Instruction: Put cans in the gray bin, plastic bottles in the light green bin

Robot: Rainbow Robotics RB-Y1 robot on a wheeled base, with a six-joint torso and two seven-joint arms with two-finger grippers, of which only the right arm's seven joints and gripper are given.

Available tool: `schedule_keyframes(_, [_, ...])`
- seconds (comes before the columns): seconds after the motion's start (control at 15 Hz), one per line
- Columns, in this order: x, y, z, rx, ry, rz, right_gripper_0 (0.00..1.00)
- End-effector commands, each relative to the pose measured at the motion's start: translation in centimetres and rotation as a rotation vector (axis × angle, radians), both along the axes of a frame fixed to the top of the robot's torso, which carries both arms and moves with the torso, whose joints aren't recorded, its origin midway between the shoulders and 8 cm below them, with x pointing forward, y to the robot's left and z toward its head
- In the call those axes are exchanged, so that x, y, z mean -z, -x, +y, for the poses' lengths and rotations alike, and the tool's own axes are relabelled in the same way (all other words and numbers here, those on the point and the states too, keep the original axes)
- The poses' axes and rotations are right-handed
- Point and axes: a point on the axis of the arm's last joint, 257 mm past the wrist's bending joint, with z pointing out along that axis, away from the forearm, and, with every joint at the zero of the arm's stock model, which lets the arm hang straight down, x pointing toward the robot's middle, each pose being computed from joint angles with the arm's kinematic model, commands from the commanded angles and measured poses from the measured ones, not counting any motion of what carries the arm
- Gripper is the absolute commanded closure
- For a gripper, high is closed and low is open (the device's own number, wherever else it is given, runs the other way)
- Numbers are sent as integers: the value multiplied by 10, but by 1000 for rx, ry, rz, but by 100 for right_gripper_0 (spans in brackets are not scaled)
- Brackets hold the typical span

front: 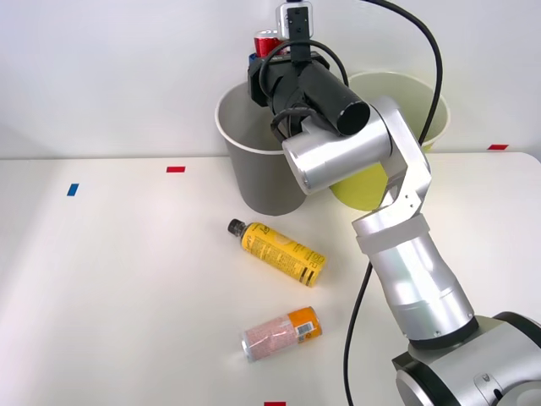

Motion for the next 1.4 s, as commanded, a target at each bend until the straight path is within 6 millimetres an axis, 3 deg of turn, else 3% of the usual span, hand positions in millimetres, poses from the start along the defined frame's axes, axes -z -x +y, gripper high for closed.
schedule_keyframes(0.07, [-2, 1, 4, -7, -7, -7, 0])
schedule_keyframes(0.4, [-24, 19, 33, -108, -67, -99, 0])
schedule_keyframes(0.8, [-54, 48, -23, -112, -57, -251, 0])
schedule_keyframes(0.93, [-64, 67, -46, -111, -55, -315, 0])
schedule_keyframes(1.07, [-56, 84, -64, -109, -51, -338, 0])
schedule_keyframes(1.2, [-36, 102, -87, -107, -57, -361, 0])
schedule_keyframes(1.4, [10, 126, -127, -88, -91, -377, 0])
